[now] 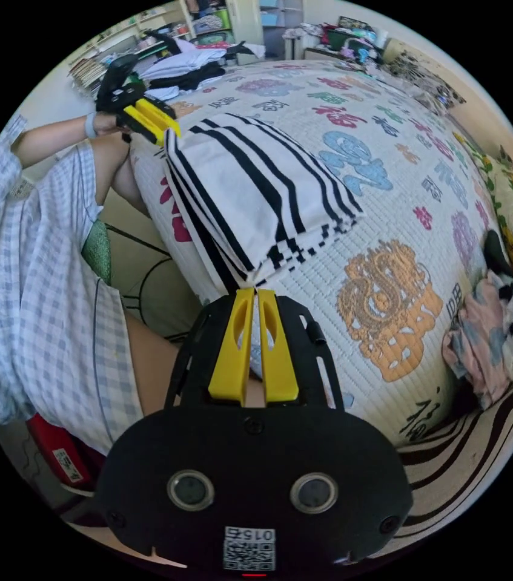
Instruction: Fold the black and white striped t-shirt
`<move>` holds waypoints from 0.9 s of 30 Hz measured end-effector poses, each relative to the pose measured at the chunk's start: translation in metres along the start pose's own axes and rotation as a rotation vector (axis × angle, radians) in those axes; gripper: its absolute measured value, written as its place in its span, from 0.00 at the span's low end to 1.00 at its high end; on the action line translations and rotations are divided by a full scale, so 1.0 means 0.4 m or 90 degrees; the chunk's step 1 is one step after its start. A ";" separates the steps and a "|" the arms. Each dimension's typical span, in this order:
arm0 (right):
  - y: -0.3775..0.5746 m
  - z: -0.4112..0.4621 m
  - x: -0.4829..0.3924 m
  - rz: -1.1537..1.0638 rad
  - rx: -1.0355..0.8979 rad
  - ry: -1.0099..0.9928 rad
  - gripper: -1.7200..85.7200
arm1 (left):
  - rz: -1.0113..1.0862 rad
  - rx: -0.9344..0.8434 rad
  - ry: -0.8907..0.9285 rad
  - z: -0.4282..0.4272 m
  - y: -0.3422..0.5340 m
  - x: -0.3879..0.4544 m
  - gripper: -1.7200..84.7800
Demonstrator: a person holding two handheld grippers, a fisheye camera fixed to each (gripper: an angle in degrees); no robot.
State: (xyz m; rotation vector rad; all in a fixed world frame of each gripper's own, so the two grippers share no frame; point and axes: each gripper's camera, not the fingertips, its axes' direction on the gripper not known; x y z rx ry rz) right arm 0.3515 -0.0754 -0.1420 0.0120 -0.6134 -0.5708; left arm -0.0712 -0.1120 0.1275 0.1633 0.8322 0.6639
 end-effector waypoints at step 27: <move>0.023 -0.013 0.199 0.266 0.060 -0.146 0.08 | -0.195 0.034 0.130 0.026 0.000 -0.080 0.06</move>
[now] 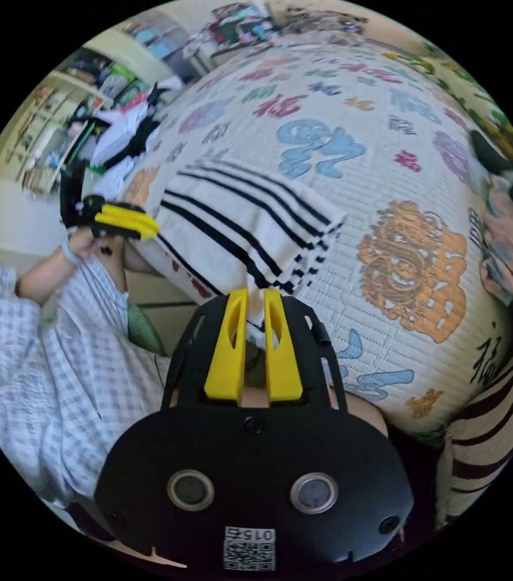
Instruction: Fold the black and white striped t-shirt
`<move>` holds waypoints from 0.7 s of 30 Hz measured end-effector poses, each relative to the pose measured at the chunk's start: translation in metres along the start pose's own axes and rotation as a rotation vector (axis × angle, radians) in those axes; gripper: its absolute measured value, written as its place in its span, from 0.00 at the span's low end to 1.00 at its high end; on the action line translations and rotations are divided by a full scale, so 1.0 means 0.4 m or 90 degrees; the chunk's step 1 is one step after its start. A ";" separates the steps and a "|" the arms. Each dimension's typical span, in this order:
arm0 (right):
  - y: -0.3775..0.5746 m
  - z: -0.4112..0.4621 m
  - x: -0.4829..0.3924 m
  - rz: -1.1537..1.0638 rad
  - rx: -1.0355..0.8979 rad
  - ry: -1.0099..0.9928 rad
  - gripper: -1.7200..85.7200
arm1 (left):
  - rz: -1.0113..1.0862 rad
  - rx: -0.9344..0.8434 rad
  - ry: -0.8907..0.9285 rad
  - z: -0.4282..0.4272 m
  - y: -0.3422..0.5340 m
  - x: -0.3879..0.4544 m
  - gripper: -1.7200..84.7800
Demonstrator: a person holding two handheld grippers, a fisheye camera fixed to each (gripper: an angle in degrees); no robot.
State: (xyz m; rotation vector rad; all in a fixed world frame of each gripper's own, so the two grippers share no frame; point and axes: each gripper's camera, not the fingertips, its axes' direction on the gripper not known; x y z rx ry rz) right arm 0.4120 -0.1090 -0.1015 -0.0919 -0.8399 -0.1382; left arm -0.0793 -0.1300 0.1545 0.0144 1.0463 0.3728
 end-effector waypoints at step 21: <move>-0.128 -0.007 0.298 0.126 -0.014 -0.106 0.04 | -0.214 0.066 0.087 0.018 -0.139 -0.333 0.02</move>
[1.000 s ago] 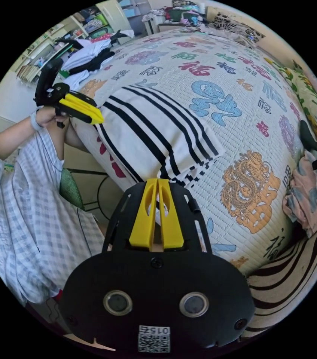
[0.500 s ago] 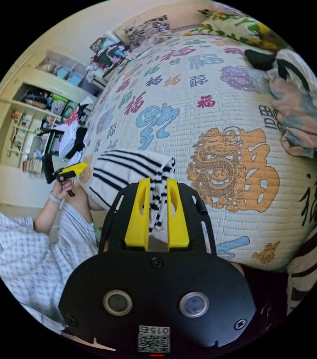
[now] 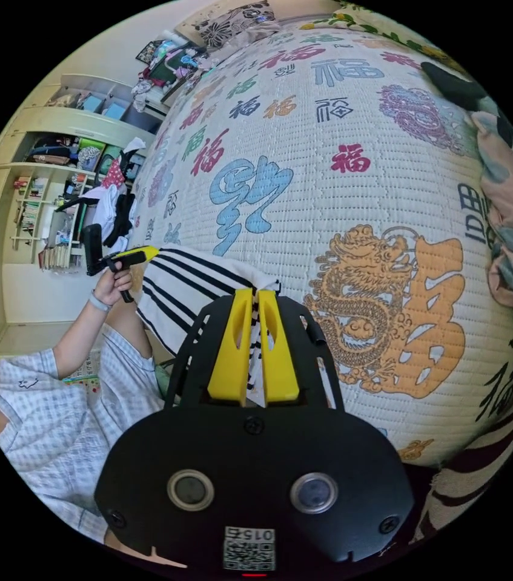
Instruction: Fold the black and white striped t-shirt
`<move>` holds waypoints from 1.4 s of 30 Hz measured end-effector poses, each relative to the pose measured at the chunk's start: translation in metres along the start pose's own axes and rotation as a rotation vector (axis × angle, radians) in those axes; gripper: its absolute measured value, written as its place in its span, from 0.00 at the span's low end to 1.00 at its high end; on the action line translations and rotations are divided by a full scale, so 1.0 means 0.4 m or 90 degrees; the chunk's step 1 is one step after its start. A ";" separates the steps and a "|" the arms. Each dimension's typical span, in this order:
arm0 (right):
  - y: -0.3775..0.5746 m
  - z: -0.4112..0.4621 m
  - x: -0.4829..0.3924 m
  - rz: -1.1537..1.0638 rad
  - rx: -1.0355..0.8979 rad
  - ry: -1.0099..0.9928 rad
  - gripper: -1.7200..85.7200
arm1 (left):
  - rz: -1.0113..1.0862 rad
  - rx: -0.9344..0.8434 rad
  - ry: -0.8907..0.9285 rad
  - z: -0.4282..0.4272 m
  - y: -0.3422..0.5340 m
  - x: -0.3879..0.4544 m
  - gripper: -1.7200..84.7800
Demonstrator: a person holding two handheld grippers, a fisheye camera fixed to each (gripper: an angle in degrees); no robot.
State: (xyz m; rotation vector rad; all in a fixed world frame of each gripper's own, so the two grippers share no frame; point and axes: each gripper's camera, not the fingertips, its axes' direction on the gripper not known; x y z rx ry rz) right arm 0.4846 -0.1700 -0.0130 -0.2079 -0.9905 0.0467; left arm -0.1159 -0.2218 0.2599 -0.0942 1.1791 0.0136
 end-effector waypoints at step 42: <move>0.198 0.253 -0.239 -0.149 -0.099 0.169 0.02 | 0.053 -0.061 -0.141 0.237 0.208 0.222 0.08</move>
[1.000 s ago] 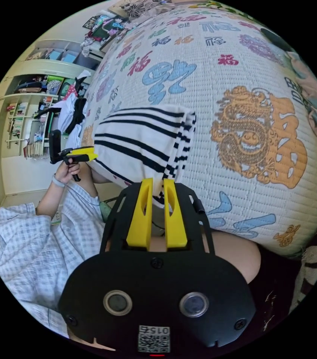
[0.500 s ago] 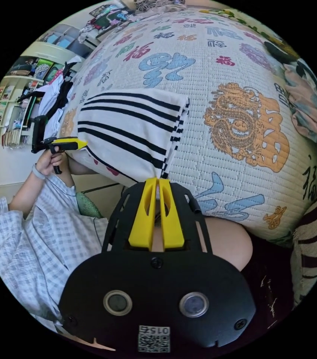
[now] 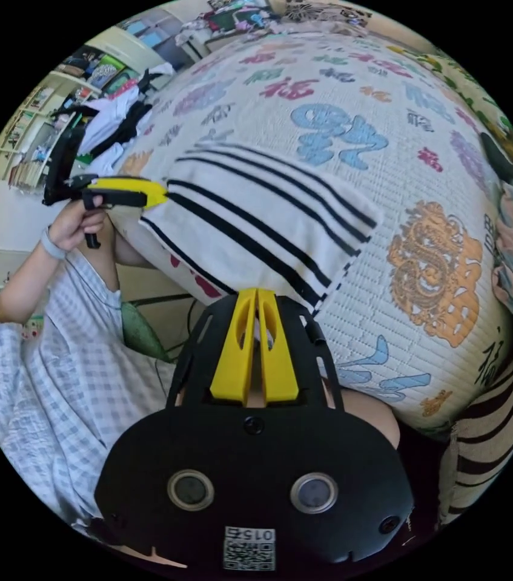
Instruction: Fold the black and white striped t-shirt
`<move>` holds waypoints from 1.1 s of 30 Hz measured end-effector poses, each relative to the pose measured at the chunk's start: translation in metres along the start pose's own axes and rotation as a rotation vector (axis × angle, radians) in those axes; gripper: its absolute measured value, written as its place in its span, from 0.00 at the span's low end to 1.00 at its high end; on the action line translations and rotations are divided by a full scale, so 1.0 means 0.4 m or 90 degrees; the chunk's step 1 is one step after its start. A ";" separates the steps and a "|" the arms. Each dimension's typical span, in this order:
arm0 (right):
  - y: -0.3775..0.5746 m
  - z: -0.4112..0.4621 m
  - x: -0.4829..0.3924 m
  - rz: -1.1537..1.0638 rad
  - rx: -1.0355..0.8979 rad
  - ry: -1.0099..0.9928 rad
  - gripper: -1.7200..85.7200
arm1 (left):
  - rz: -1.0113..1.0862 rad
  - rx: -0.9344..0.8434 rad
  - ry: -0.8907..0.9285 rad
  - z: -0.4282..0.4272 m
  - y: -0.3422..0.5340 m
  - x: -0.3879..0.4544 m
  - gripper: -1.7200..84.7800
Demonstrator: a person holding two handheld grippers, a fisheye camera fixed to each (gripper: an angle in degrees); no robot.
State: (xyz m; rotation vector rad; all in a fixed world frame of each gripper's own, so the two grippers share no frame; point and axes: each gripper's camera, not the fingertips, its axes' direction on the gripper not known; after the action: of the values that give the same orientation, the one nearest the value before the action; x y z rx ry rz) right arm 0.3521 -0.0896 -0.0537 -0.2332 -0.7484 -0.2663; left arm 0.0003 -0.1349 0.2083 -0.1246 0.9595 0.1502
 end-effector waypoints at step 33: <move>-0.145 0.171 0.050 -0.077 0.036 0.084 0.02 | 0.173 -0.083 -0.130 -0.019 -0.077 0.223 0.06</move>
State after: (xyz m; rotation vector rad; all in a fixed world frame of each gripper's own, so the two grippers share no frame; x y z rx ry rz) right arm 0.3040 -0.1266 0.0153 -0.1151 -0.6396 -0.3706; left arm 0.0502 -0.1601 0.1318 -0.0965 0.7592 0.4672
